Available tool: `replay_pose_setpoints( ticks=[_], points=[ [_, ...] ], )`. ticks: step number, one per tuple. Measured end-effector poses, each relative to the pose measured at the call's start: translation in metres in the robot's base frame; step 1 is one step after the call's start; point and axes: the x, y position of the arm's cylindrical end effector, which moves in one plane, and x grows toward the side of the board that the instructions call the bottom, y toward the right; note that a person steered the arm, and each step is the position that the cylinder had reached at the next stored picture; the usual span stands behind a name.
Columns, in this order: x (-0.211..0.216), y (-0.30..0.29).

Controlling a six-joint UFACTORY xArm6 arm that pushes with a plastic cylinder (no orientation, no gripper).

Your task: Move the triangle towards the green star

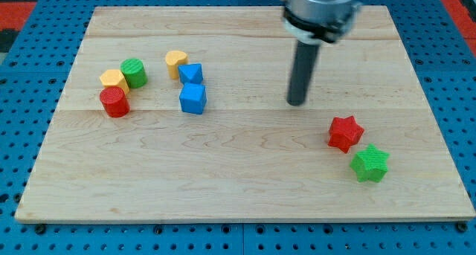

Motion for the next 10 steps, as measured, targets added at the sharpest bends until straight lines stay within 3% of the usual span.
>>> replay_pose_setpoints(
  ticks=[1,2,3,5,7,9,10],
  points=[
    [-0.059,-0.077],
    [-0.08,-0.142],
    [-0.068,-0.154],
    [0.001,-0.116],
    [0.043,-0.067],
    [0.061,-0.094],
    [0.083,-0.068]
  ],
)
